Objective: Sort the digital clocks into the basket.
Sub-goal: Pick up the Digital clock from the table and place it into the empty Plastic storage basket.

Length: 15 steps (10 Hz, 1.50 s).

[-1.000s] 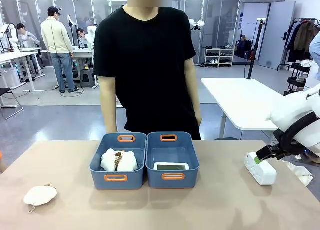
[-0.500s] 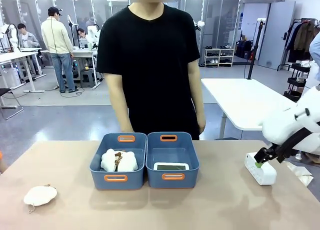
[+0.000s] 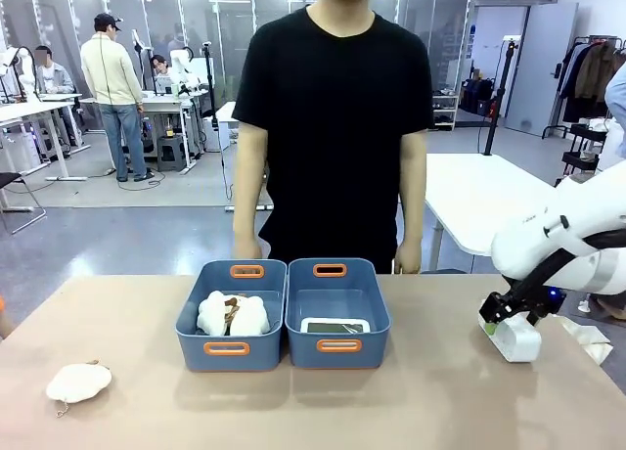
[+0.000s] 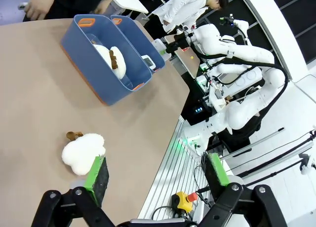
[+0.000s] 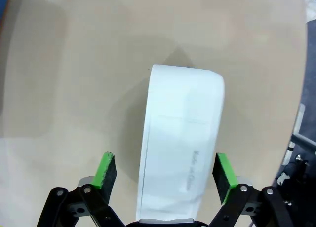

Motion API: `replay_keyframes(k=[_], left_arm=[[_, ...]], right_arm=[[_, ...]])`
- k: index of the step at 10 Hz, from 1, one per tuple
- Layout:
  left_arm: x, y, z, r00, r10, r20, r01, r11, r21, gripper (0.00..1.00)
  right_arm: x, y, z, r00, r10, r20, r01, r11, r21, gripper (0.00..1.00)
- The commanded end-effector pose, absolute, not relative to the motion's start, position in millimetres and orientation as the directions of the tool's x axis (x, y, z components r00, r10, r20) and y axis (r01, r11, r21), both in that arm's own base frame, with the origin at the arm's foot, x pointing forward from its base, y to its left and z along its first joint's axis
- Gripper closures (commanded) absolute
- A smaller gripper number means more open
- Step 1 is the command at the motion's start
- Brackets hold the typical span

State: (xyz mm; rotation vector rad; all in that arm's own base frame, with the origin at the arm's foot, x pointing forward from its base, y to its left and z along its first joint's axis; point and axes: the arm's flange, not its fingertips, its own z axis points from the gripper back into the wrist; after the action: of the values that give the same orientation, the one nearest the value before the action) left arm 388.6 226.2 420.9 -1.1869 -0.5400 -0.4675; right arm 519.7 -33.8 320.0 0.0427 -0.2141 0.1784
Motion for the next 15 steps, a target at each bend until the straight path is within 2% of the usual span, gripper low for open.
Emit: replay_keyframes(k=[1,3,5,6,8,10,13,15], left_arm=[[384,225,422,0.784,-0.062,0.617,0.604,0.304,-0.737,0.00],[384,225,422,0.784,-0.062,0.617,0.604,0.304,-0.737,0.00],[384,225,422,0.784,-0.062,0.617,0.604,0.304,-0.737,0.00],[384,225,422,0.784,-0.062,0.617,0.604,0.304,-0.737,0.00],[384,225,422,0.784,-0.062,0.617,0.604,0.304,-0.737,0.00],[384,225,422,0.784,-0.062,0.617,0.604,0.304,-0.737,0.00],[384,225,422,0.784,-0.062,0.617,0.604,0.304,-0.737,0.00],[384,225,422,0.784,-0.062,0.617,0.604,0.304,-0.737,0.00]], right_arm=[[534,-28,315,0.970,0.144,0.195,-0.147,0.989,-0.002,0.40],[533,-28,317,0.969,0.143,0.201,-0.147,0.989,0.005,1.00],[532,-30,316,0.971,0.149,0.186,-0.151,0.988,0.000,1.00],[531,-30,317,0.971,0.151,0.183,-0.156,0.988,0.015,0.96],[527,-33,336,0.966,0.151,0.210,-0.170,0.983,0.076,1.00],[515,-24,395,0.917,0.207,0.342,-0.316,0.900,0.300,1.00],[517,34,443,0.862,0.269,0.429,-0.476,0.719,0.506,1.00],[535,92,448,0.850,0.266,0.455,-0.495,0.701,0.514,1.00]])
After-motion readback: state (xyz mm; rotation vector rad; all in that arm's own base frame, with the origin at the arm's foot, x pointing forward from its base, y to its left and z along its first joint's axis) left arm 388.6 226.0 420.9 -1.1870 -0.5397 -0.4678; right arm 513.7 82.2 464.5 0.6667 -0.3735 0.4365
